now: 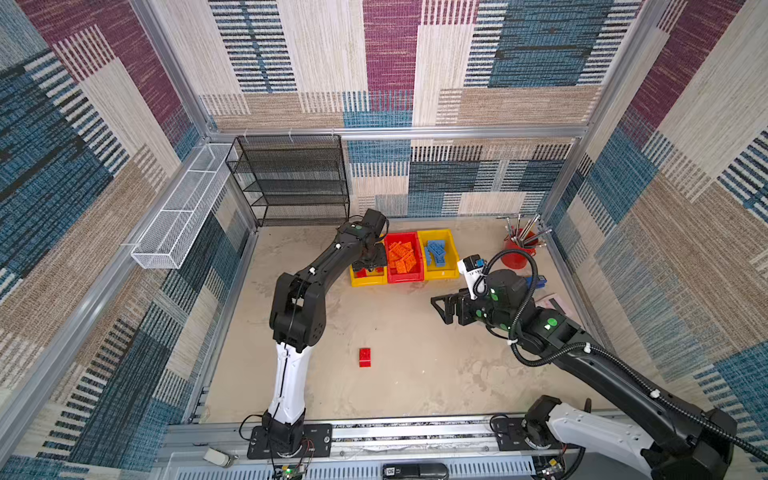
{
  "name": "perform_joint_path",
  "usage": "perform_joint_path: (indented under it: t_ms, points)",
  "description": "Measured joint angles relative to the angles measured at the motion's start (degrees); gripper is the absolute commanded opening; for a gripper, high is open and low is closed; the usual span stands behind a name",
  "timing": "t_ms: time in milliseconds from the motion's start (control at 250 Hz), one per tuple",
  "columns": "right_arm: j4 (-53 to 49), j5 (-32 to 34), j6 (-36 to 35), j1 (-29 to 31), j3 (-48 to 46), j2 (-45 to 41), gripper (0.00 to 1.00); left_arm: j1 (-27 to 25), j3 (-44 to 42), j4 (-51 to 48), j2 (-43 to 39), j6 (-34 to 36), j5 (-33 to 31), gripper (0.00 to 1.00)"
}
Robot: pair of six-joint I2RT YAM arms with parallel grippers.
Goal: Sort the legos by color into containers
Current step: 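Carry the red 2x4 brick with the left gripper into the yellow bin and release, then move the left gripper back and grasp the last red brick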
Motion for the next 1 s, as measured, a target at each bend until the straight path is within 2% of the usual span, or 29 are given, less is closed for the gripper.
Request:
perform_joint_path:
  t_ms: [148, 212, 304, 496, 592, 700, 888, 1000]
  points:
    - [-0.33, 0.9, -0.02, -0.13, 1.22, 2.25, 0.99, 1.22, 11.87, -4.57, 7.61, 1.07, 0.9, 0.57]
    - [-0.57, 1.01, -0.17, -0.24, 1.86, 3.15, 0.99, 1.27, 14.21, -5.77, 8.83, 1.46, 1.2, 0.65]
    - [-0.59, 1.4, -0.68, -0.37, 2.6, 4.07, 0.99, 1.33, 15.13, -6.54, 9.33, 1.73, 1.46, 0.8]
    - [-0.66, 1.42, -1.11, -0.46, 2.95, 4.15, 0.99, 1.38, 13.03, -7.13, 7.32, 1.84, 2.99, 0.85]
    - [-0.63, 1.4, -1.07, -0.46, 2.67, 2.95, 0.99, 0.92, 7.52, -6.19, 1.81, 1.84, 4.39, 0.85]
    - [-0.68, 1.4, -0.76, -0.46, 2.03, 1.07, 0.99, -0.02, -1.79, -3.52, -7.93, 1.86, 4.24, 0.84]
    - [-1.75, 1.33, 0.24, -0.39, 0.66, -3.06, 0.99, -4.17, -28.24, 1.77, -27.8, 1.55, 2.21, 0.83]
    - [-2.36, 0.7, 0.72, -0.33, -0.44, -5.07, 0.99, -8.7, -43.89, 3.13, -38.75, -0.42, -0.02, 0.82]
